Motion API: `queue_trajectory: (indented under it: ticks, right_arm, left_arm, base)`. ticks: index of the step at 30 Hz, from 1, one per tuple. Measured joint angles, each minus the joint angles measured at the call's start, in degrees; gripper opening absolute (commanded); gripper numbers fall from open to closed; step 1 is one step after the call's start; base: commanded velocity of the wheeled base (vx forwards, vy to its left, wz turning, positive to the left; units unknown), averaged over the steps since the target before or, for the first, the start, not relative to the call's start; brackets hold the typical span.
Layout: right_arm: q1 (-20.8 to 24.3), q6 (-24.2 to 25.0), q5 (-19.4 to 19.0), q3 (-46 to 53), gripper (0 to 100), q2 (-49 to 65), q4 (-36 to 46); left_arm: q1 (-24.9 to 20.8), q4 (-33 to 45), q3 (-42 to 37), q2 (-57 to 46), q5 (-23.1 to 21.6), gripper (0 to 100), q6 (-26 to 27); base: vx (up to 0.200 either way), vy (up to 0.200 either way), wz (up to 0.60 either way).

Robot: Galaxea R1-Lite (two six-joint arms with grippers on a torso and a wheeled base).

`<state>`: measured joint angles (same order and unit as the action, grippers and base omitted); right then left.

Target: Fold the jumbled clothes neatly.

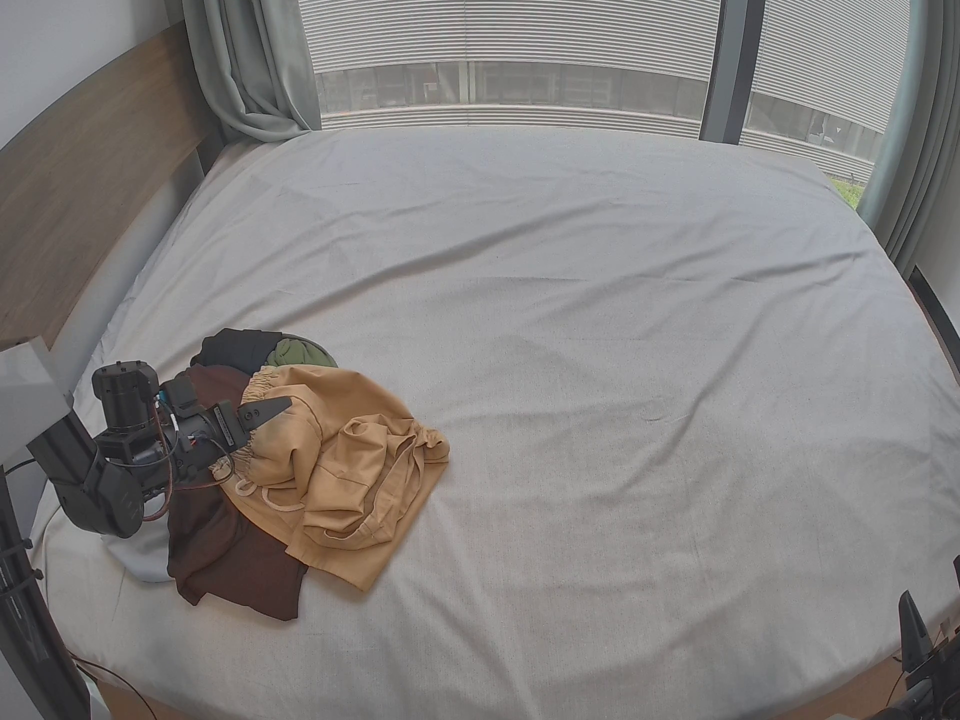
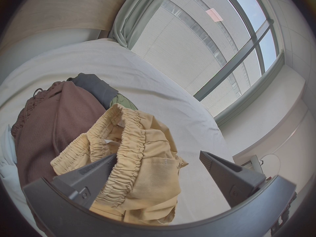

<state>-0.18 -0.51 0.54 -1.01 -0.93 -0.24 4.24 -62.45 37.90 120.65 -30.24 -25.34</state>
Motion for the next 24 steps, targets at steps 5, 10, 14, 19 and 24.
queue_trajectory:
  ticks: [5, 10, 14, 19, 24]
  right_arm:
    - [0.0, 0.0, 0.0, 0.0, 100, 0.0, 0.0]
    - [0.0, 0.0, 0.0, 0.0, 100, 0.0, 0.0]
    - [0.0, 0.0, 0.0, 0.0, 100, 0.0, 0.0]
    - [0.0, 0.0, 0.0, 0.0, 100, 0.0, 0.0]
    - [0.0, 0.0, 0.0, 0.0, 100, 0.0, 0.0]
  left_arm:
    - [-1.1, -2.1, -0.1, 0.2, 0.0, 100, -1.3]
    - [-1.9, -5.3, 0.1, 1.7, 0.2, 100, -1.9]
    - [-2.3, -6.9, 0.4, 3.2, 0.6, 100, -1.9]
    - [-3.0, -7.3, 1.0, 4.7, 0.9, 100, -1.9]
    - [-3.1, -7.6, 1.8, 5.6, 1.4, 100, -2.1]
  base:
    - [0.0, 0.0, 0.0]
    - [0.0, 0.0, 0.0]
    - [0.0, 0.0, 0.0]
    - [0.0, 0.0, 0.0]
    - [0.0, 0.0, 0.0]
